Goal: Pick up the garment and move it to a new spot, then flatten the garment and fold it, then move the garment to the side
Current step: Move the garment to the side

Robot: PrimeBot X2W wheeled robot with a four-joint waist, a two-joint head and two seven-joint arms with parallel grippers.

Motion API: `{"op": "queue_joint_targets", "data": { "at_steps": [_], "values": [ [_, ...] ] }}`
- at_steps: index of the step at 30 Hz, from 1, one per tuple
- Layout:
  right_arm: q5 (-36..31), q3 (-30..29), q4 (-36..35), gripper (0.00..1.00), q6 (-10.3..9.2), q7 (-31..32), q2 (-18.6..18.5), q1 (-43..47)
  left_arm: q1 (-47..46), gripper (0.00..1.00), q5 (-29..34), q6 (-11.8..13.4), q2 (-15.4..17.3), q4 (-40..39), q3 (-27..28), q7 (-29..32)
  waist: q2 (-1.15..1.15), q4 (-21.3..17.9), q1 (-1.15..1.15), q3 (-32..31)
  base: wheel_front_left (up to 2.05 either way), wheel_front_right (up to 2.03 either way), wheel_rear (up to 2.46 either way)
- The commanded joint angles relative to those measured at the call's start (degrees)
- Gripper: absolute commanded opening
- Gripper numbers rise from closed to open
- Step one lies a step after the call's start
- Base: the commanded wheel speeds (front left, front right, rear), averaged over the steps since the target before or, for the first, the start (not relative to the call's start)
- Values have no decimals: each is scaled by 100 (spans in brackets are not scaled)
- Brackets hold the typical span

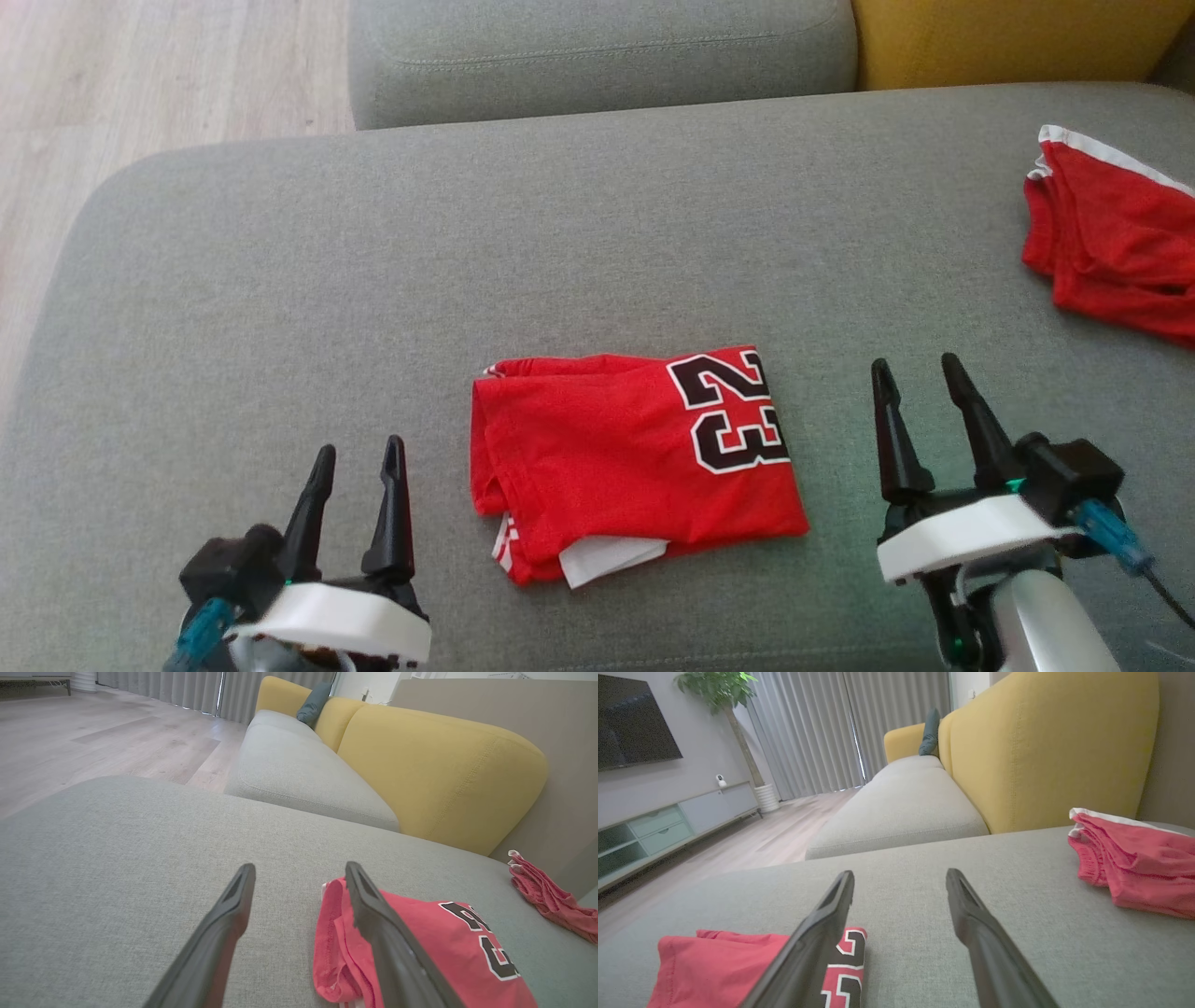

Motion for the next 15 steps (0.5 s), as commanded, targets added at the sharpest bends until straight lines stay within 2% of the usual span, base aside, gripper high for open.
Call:
{"op": "queue_joint_targets", "data": {
  "at_steps": [1,6,15],
  "values": [
    [-90,120,-151,100,37,57,9,-146,-161,100,58,-44,-30,-167,198,-71,0,7,0,2,0,0,0],
    [-223,215,105,100,37,615,9,-294,-188,100,72,-73,-45,-144,171,-71,0,69,0,49,0,0,0],
    [148,338,842,100,37,1906,-17,-907,-314,100,28,-127,-62,-80,133,-71,0,391,0,296,0,0,0]
  ]
}}
